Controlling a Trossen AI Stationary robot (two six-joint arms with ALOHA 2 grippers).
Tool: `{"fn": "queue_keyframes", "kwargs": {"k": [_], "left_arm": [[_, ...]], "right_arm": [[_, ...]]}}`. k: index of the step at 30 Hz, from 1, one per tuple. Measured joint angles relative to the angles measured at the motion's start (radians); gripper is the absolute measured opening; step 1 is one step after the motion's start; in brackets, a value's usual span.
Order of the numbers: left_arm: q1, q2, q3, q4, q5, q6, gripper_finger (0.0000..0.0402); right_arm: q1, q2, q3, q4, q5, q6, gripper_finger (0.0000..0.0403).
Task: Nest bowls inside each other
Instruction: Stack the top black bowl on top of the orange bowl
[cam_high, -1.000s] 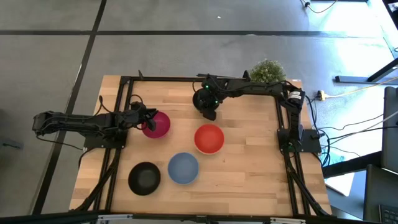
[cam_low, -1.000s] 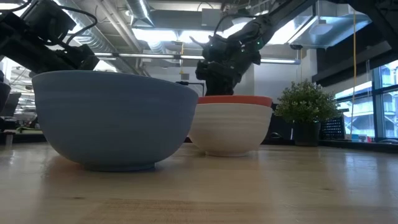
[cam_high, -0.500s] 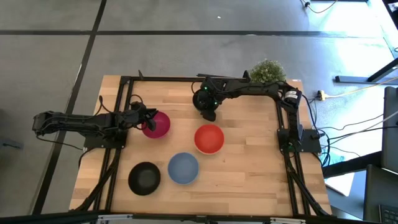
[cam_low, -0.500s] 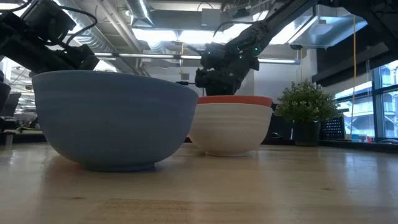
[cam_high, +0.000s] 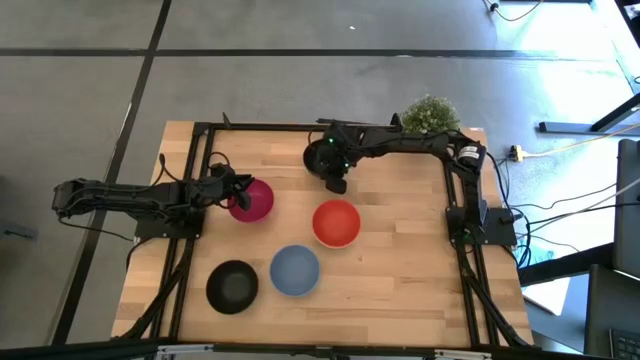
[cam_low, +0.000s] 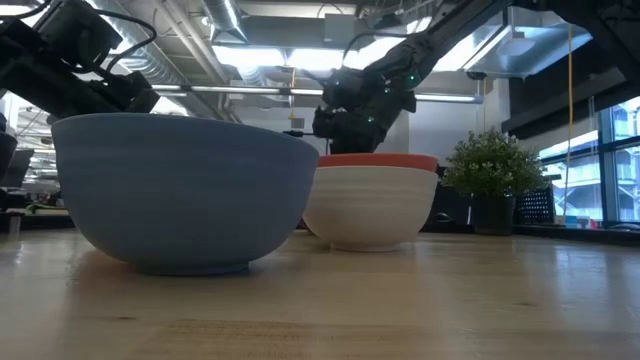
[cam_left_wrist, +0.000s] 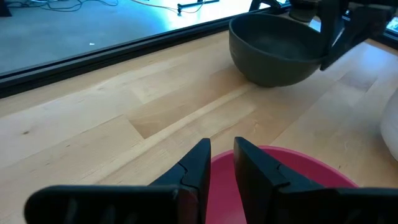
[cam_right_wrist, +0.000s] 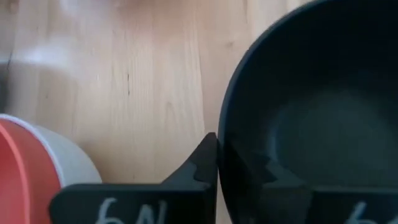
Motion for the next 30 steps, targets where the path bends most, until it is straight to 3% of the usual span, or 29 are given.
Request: {"fn": "queue_keyframes", "kwargs": {"k": [10,16,30], "left_arm": [[0.000,0.000,0.000,-0.001,0.000,0.000,0.0065],[0.000,0.000,0.000,-0.005,0.000,0.000,0.0065],[0.000,0.000,0.000,-0.030,0.000,0.000,0.0065]], "right_arm": [[0.017,-0.002,0.034,-0.064,0.017,-0.007,0.0014],[0.043,0.003,0.160,-0.252,0.070,-0.037,0.0012],[0.098,0.003,0.419,-0.468,0.149,-0.067,0.0012]]}}
